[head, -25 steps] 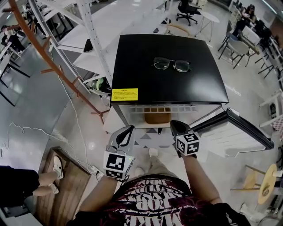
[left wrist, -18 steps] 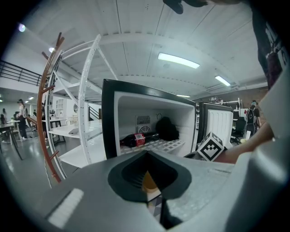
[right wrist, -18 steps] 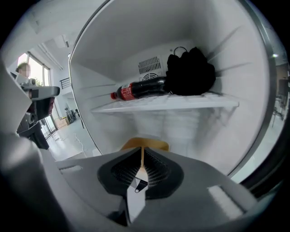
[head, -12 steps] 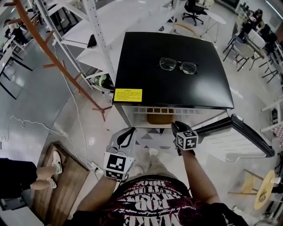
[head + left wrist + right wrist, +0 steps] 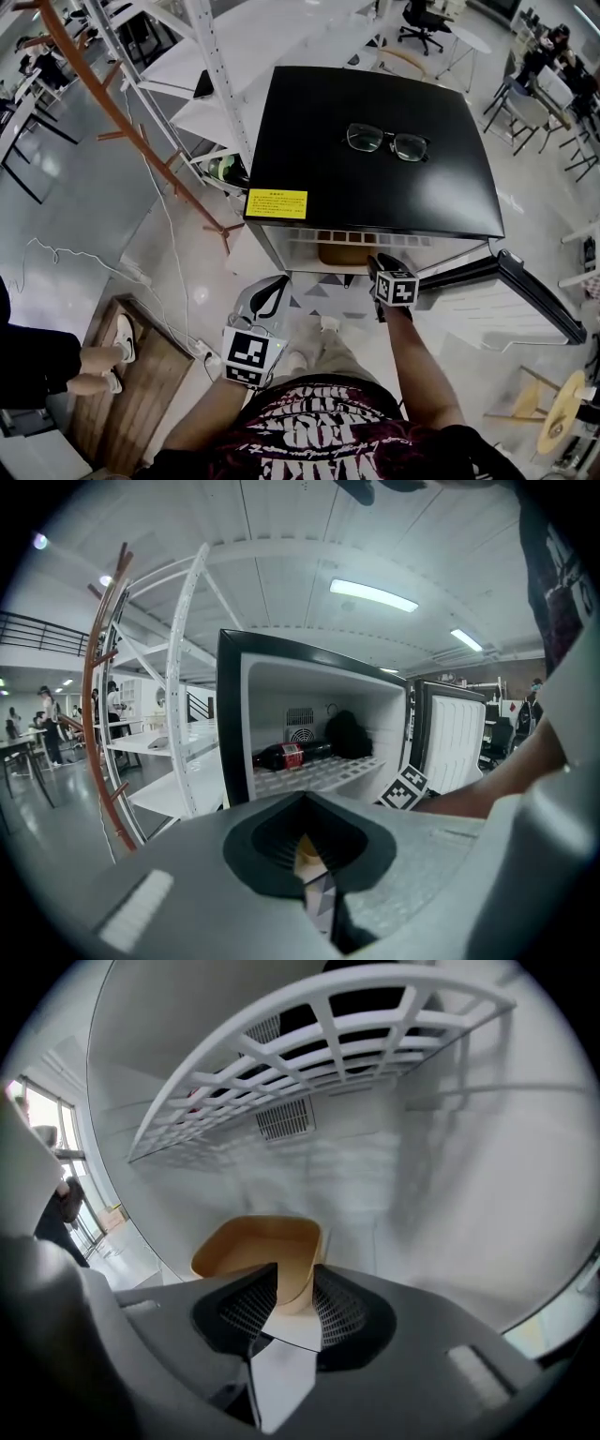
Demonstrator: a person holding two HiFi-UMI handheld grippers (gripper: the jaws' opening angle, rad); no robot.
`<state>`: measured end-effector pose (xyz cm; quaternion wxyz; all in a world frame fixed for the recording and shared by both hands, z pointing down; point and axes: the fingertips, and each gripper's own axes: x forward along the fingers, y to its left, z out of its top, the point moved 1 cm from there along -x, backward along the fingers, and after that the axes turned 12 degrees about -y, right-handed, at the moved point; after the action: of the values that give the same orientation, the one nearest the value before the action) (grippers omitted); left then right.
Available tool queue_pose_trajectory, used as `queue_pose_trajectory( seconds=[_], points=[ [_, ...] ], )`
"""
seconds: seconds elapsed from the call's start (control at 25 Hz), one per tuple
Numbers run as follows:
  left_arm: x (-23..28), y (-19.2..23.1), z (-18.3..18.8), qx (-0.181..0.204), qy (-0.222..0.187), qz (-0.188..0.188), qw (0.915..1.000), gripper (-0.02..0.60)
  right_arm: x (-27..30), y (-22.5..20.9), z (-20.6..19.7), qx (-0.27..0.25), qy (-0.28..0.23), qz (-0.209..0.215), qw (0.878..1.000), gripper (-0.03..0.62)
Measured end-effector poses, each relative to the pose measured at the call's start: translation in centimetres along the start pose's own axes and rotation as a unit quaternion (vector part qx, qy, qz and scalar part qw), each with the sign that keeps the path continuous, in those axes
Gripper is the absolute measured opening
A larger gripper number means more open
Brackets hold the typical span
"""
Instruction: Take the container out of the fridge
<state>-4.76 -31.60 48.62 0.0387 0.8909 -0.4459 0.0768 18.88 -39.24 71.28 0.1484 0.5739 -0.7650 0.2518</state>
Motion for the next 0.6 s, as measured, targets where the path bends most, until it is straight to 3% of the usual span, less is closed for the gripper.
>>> queue_pose_trajectory(
  seconds=[0.6],
  points=[
    [-0.4, -0.3, -0.6, 0.002, 0.013, 0.004, 0.9999, 0.001, 3.4, -1.7, -1.5, 0.017, 0.052, -0.038, 0.998, 0.163]
  ],
)
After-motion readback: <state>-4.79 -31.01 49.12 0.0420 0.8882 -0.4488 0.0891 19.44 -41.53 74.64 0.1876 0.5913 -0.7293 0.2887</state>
